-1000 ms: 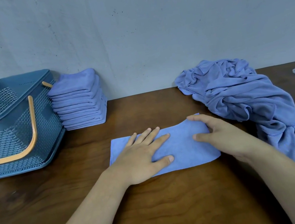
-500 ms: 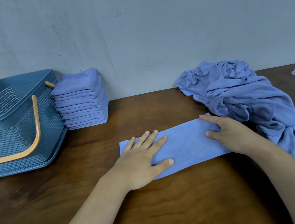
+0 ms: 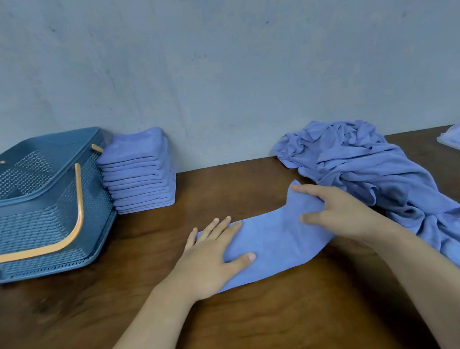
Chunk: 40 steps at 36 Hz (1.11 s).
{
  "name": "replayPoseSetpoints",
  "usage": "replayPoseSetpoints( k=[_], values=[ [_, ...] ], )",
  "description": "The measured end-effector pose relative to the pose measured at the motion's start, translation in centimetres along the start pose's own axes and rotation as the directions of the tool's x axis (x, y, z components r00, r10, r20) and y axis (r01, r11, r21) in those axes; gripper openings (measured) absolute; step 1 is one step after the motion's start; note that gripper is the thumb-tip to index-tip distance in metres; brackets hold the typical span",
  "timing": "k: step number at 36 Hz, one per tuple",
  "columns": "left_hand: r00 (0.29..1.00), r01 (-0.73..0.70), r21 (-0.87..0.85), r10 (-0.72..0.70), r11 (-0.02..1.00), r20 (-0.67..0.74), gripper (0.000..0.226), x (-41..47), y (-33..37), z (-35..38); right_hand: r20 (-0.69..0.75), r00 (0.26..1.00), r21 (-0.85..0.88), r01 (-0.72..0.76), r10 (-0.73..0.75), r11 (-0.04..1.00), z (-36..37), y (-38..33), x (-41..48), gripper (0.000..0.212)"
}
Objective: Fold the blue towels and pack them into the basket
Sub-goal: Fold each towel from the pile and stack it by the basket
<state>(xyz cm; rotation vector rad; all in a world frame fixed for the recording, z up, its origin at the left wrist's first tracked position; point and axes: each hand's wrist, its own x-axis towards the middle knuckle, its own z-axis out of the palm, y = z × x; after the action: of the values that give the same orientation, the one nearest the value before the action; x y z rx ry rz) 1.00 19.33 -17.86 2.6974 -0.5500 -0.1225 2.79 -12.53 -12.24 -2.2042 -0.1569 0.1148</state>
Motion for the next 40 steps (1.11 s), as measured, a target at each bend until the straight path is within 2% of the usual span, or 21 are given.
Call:
replayPoseSetpoints(
  k=[3,5,8,12,16,21,30,36,40],
  values=[
    [0.988,0.025,-0.159,-0.049,0.987,-0.149,0.066,-0.3,-1.3,-0.4,0.017,1.0,-0.05,0.021,-0.02,0.999,0.8,-2.3,0.1,0.075],
    [0.973,0.048,-0.16,-0.082,0.986,-0.214,0.054,-1.1,-3.5,-1.1,0.036,0.999,-0.087,0.042,-0.039,0.995,1.5,-3.8,0.2,0.078],
    [0.969,0.055,-0.177,-0.095,0.983,-0.227,0.043,-2.7,-6.9,-1.7,0.054,0.995,-0.129,0.092,-0.086,0.987,2.8,-5.7,0.1,0.081],
    [0.969,0.033,-0.326,-0.111,0.945,-0.222,0.039,-3.2,-7.8,-2.0,0.081,0.992,-0.163,0.105,-0.092,0.981,4.9,-7.6,0.2,0.082],
    [0.976,0.028,-0.204,-0.071,0.979,-0.208,0.033,-2.6,-7.7,-1.8,0.104,0.99,-0.214,0.117,-0.097,0.97,7.3,-8.5,0.3,0.084],
    [0.975,0.03,-0.188,-0.071,0.982,-0.213,0.037,-2.5,-7.3,-1.9,0.135,0.987,-0.208,0.119,-0.092,0.971,10.2,-8.6,0.7,0.085],
    [0.918,0.087,-0.462,-0.251,0.883,-0.307,0.021,-1.8,-6.7,-2.3,0.174,0.984,-0.219,0.067,-0.029,0.973,14.0,-8.5,0.7,0.082],
    [0.894,0.147,-0.49,-0.327,0.859,-0.307,0.015,-0.7,-5.9,-2.7,0.149,0.988,-0.233,0.06,-0.026,0.971,14.7,-7.7,0.4,0.084],
    [0.874,0.123,-0.577,-0.364,0.807,-0.323,0.017,-0.7,-5.9,-2.5,0.151,0.988,-0.223,0.067,-0.034,0.973,14.8,-7.6,0.4,0.083]
  ],
)
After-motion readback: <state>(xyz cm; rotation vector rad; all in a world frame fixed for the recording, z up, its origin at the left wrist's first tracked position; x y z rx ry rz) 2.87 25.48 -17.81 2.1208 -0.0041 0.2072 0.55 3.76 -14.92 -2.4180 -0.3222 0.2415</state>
